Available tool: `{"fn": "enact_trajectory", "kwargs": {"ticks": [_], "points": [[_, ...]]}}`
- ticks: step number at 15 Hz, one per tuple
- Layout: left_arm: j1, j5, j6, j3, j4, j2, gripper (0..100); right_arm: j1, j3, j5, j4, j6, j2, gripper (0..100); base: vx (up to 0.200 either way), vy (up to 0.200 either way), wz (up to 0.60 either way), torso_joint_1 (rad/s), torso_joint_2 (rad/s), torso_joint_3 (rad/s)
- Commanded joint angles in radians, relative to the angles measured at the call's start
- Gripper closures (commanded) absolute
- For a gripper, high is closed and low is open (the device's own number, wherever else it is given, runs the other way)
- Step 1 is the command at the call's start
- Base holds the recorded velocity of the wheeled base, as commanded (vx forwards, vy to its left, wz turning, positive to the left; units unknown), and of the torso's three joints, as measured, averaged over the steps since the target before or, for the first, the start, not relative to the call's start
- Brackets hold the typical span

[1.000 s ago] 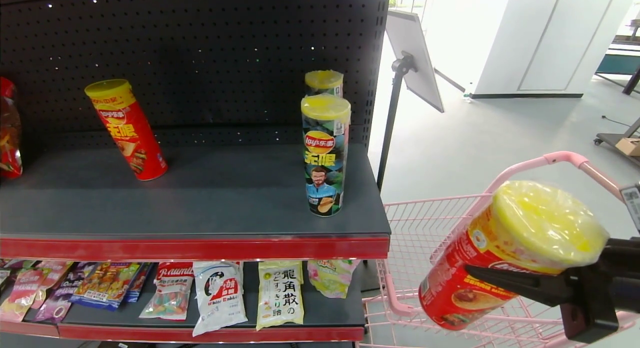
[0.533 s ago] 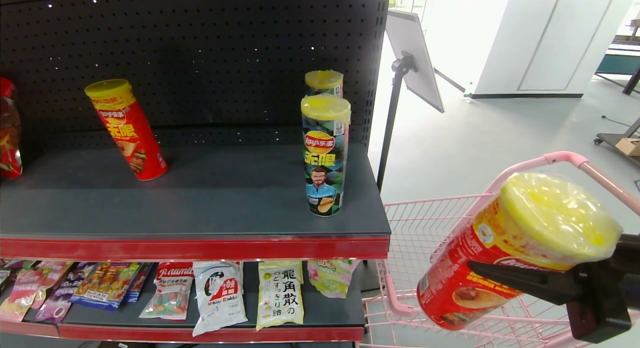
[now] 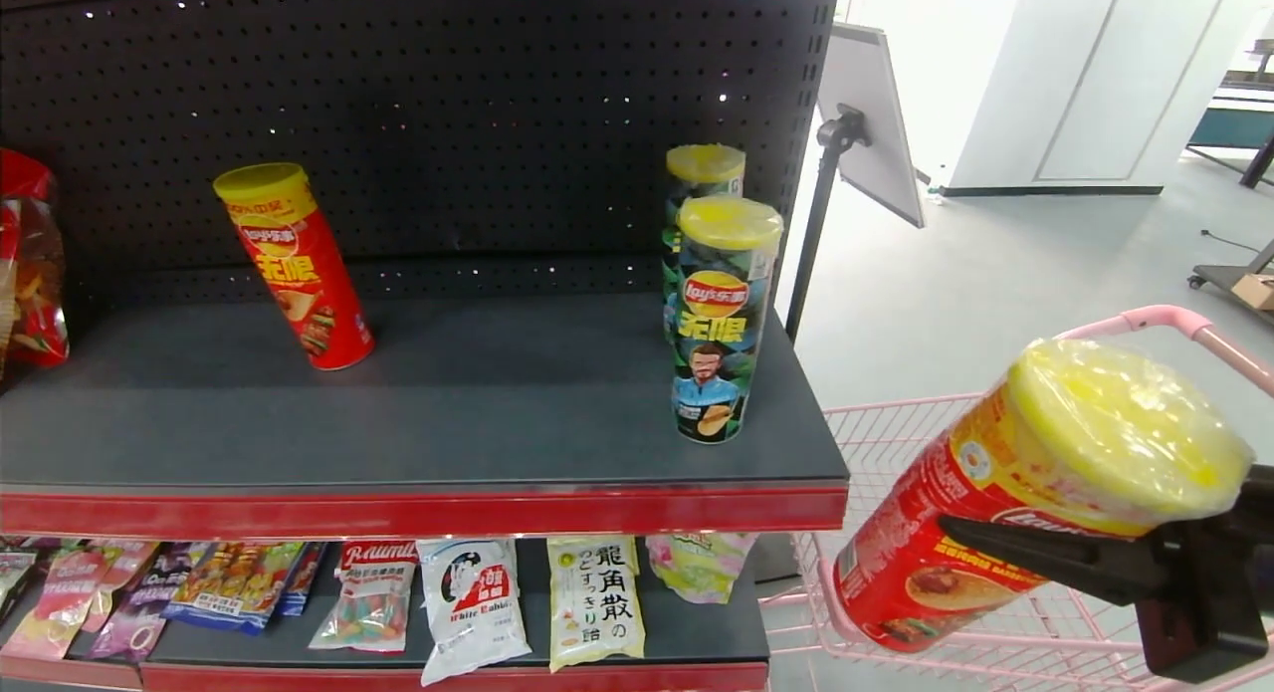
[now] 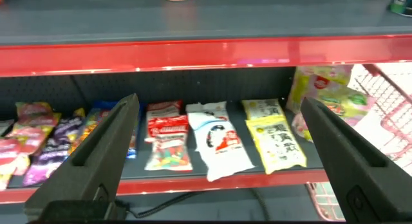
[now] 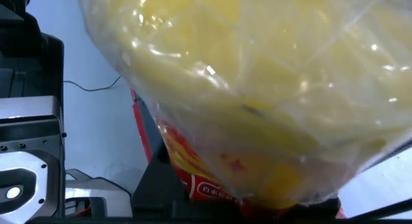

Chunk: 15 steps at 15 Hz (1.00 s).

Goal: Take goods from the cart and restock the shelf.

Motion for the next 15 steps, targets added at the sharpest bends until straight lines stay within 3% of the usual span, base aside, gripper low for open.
{"fn": "enact_trajectory", "kwargs": {"ticks": [1,15], "points": [[0.0,0.0,0.0,0.0,0.0,0.001,0,0.0,0.002,-0.002,0.0,-0.001,-0.007,100,0.0,0.2,0.0,0.007,0.01,0.007],[0.0,0.0,0.0,0.0,0.0,0.001,0,0.008,0.005,-0.004,0.0,-0.001,-0.016,100,0.0,0.2,0.0,0.003,0.0,0.002]]}}
